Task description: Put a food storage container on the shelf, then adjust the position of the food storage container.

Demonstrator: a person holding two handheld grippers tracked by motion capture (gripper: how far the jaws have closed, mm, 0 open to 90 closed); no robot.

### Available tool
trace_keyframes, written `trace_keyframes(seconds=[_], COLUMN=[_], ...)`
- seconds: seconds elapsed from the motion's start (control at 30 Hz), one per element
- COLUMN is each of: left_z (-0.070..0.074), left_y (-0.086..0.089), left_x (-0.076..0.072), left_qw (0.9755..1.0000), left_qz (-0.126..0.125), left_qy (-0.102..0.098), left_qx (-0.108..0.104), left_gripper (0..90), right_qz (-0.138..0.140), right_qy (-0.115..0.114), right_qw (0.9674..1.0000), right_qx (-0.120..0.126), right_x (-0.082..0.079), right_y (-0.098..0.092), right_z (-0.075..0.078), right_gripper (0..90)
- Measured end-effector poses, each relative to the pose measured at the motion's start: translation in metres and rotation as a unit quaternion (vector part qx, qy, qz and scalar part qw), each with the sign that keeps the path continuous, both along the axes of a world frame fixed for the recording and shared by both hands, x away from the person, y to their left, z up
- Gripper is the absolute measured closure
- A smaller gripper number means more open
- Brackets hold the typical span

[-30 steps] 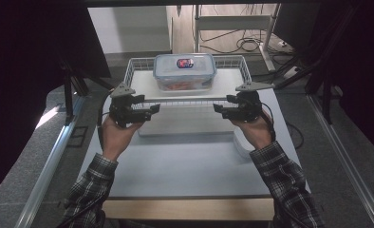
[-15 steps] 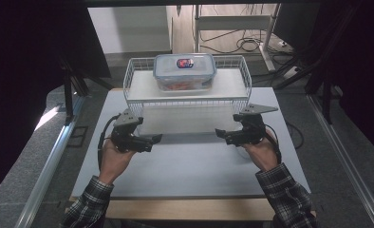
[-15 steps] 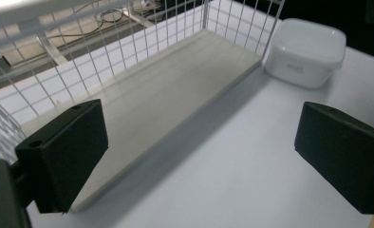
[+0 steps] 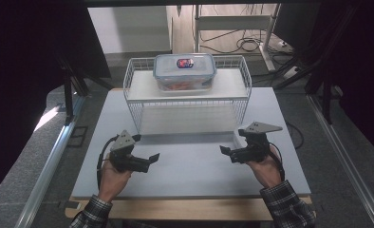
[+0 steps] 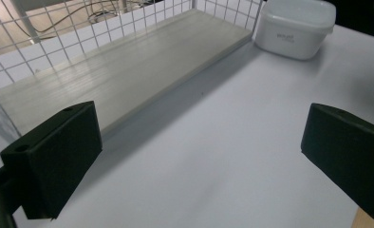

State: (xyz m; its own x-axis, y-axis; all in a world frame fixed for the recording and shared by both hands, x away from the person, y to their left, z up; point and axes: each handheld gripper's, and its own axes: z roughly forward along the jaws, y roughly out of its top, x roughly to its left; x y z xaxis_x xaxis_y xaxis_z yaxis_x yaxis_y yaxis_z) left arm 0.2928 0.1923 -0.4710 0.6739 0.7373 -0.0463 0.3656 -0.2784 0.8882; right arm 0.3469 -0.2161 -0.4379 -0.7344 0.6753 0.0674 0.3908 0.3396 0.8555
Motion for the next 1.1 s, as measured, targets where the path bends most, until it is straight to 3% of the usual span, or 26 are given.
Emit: trace_keyframes(seconds=[0.13, 0.27, 0.4, 0.63, 0.67, 0.73, 0.77, 0.8, 0.93, 1.1], left_z=[-0.011, -0.028, -0.028, -0.030, -0.031, -0.031, -0.031, -0.031, -0.031, -0.032], left_y=[0.004, 0.007, 0.010, 0.011, 0.011, 0.011, 0.011, 0.011, 0.011, 0.012], left_x=[-0.009, -0.014, -0.016, -0.017, -0.016, -0.016, -0.016, -0.015, -0.015, -0.012], left_qw=[0.9999, 0.9993, 0.9991, 0.9990, 0.9990, 0.9990, 0.9990, 0.9990, 0.9989, 0.9990], left_qz=[0.009, 0.028, 0.037, 0.040, 0.040, 0.037, 0.037, 0.037, 0.038, 0.038], left_qy=[0.001, 0.015, 0.007, 0.001, 0.002, 0.003, 0.003, 0.003, 0.004, 0.010], left_qx=[0.005, 0.020, 0.019, 0.020, 0.022, 0.025, 0.025, 0.026, 0.025, 0.021], left_gripper=[0.2, 0.7, 0.5, 1.0, 1.2, 1.7, 1.8, 1.8, 2.4, 3.1], right_qz=[-0.007, -0.016, -0.042, -0.070, -0.079, -0.099, -0.099, -0.103, -0.115, -0.148], right_qy=[0.006, 0.018, 0.020, 0.037, 0.044, 0.046, 0.046, 0.044, 0.032, 0.015], right_qw=[0.9999, 0.9995, 0.9983, 0.9962, 0.9951, 0.9934, 0.9934, 0.9931, 0.9912, 0.9858], right_qx=[-0.013, -0.019, -0.036, -0.038, -0.041, -0.035, -0.035, -0.035, -0.058, -0.077], right_x=[-0.011, -0.015, -0.012, -0.006, -0.005, -0.003, -0.003, -0.002, 0.007, 0.024], right_y=[-0.005, -0.011, -0.013, -0.021, -0.023, -0.033, -0.033, -0.036, -0.049, -0.068], right_z=[-0.016, -0.029, -0.037, -0.038, -0.037, -0.031, -0.031, -0.030, -0.023, -0.021], right_gripper=[1.3, 1.6, 0.9, 1.5, 6.3, 27.4, 27.4, 33.3, 65.6, 88.3])
